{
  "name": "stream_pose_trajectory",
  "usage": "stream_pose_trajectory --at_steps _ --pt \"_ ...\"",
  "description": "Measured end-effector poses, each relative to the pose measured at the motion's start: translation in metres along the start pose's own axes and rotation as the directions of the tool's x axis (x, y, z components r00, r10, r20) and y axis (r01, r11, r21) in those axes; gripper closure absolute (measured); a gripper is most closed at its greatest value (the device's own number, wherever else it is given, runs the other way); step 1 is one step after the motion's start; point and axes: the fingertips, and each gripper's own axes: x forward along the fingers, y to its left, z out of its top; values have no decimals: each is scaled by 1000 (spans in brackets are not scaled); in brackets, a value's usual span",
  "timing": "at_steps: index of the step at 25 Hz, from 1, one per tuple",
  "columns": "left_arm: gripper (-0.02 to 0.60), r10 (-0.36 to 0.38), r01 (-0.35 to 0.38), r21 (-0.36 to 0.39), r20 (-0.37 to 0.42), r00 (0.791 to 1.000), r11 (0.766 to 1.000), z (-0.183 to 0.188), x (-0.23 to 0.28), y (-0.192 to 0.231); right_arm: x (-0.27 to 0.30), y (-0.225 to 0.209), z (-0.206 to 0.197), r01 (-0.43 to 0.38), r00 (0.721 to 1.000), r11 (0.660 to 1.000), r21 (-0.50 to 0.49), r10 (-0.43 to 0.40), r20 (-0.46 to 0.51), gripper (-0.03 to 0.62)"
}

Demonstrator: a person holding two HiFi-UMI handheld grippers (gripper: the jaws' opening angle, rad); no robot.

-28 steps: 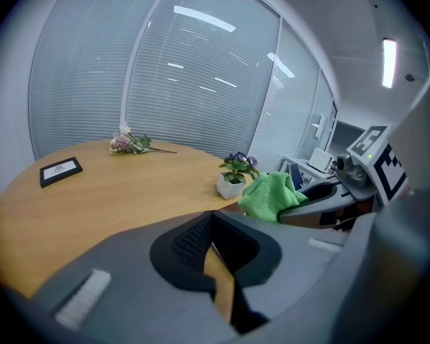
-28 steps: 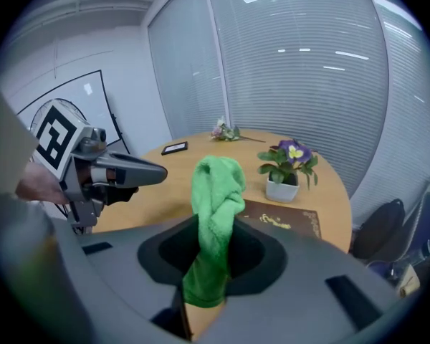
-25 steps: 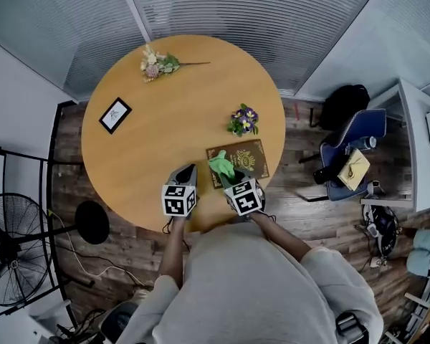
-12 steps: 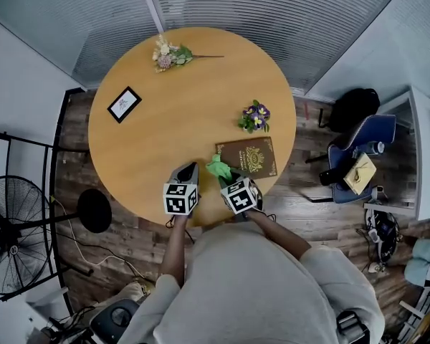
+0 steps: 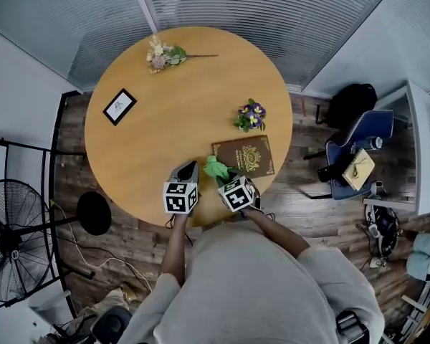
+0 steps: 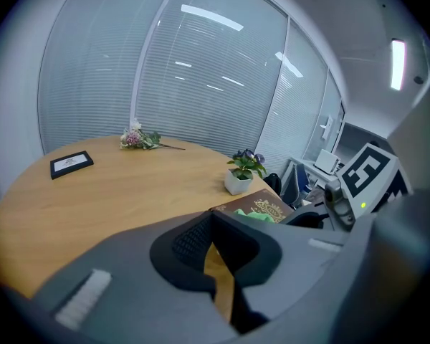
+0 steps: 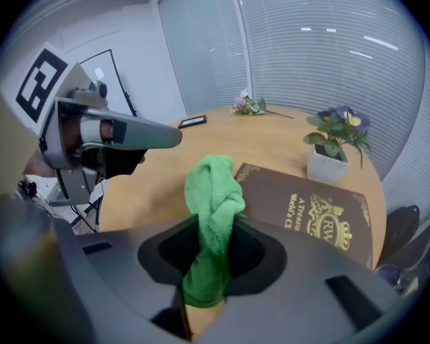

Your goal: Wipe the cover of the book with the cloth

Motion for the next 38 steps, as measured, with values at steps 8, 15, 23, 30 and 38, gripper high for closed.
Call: stream_pose_trajectory --at_steps 8,15,23,30,38 --pt "572 -11 11 8 -2 1000 1000 4 8 -6 -7 -11 -7 10 1000 1000 12 -10 -5 496" --pt "572 -28 28 16 -8 1000 999 5 14 -13 -13 -26 -15 32 999 999 35 -32 -7 496" --pt "572 -55 56 33 -17 998 998 9 26 -28 -26 -51 -24 72 997 995 72 -72 -2 497" --pt "572 -71 72 43 -23 997 996 12 34 -36 -34 -72 -32 105 994 990 95 -106 5 496" --pt "572 -89 91 57 -28 996 994 14 41 -46 -46 -96 -44 145 989 978 152 -146 -7 496"
